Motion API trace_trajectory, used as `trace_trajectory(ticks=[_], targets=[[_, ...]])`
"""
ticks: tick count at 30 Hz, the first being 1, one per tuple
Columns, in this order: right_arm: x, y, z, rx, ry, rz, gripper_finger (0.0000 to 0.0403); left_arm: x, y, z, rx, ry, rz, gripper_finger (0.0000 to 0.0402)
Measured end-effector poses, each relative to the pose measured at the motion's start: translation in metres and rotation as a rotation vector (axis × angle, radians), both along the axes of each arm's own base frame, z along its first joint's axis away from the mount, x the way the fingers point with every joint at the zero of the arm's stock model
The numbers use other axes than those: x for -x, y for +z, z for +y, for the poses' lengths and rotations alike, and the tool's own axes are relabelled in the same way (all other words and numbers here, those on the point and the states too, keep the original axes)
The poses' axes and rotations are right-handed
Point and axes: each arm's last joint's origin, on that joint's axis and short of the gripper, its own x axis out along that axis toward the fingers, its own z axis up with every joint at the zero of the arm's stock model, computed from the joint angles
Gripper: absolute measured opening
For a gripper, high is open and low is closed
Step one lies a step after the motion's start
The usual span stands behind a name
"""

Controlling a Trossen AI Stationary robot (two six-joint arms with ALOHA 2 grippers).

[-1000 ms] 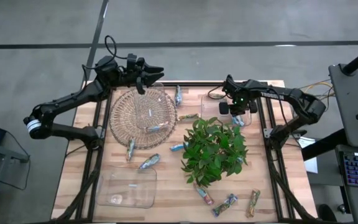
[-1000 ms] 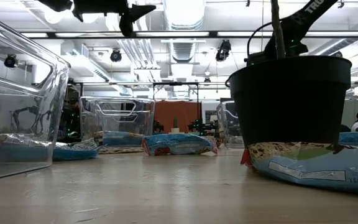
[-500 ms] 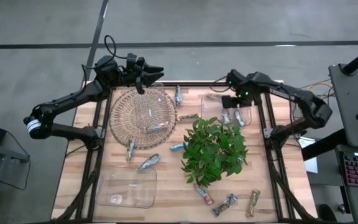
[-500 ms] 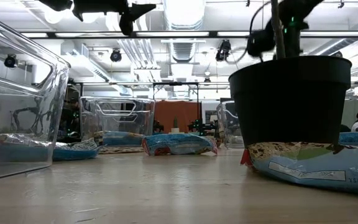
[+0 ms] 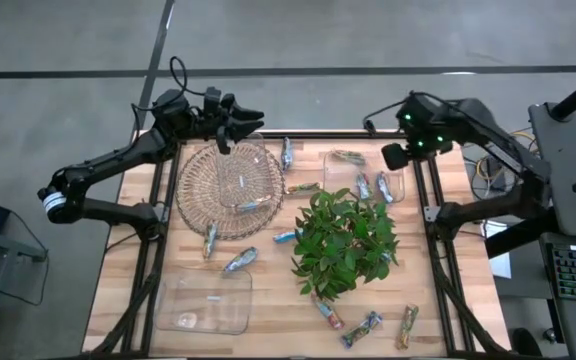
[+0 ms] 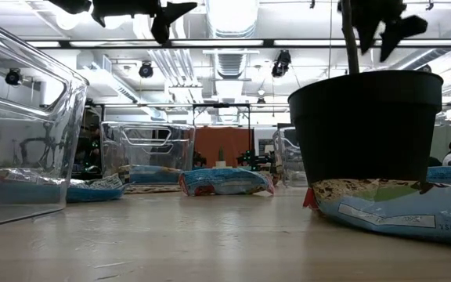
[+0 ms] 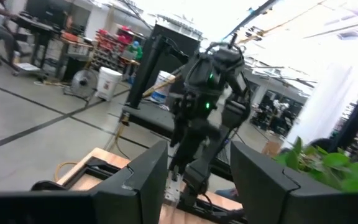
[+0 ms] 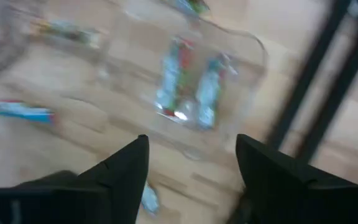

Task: Pick and place Granola Bars by type
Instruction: Put the top right red granola bar into the top right transparent bin

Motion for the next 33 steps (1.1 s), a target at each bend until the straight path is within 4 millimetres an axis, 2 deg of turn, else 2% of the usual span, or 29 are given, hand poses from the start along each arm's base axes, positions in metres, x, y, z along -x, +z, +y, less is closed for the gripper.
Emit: trace_trajectory(ticks=[5, 12, 16, 21, 33], targets=[[0.011, 0.011, 0.027, -0.021, 0.053, -0.092, 0.027, 0.0, 0.0, 0.0, 0.013, -0.011, 0.002, 0.0158], [0.014, 0.008, 0.053, -0.091, 0.112, -0.13, 0.0297, 0.0, 0.0, 0.0, 0.019, -0.013, 0.002, 0.0158], [0.005, -0.007, 0.063, -0.104, 0.19, -0.058, 0.0293, 0.0, -0.002, 0.0, 0.033, -0.015, 0.019, 0.0158], [-0.008, -0.036, 0.074, -0.13, 0.268, 0.076, 0.0283, -0.001, -0.006, 0.0, 0.056, -0.015, 0.051, 0.0158], [-0.013, -0.099, 0.102, -0.169, 0.327, 0.251, 0.029, -0.001, -0.006, 0.0, 0.062, -0.015, 0.053, 0.0158]])
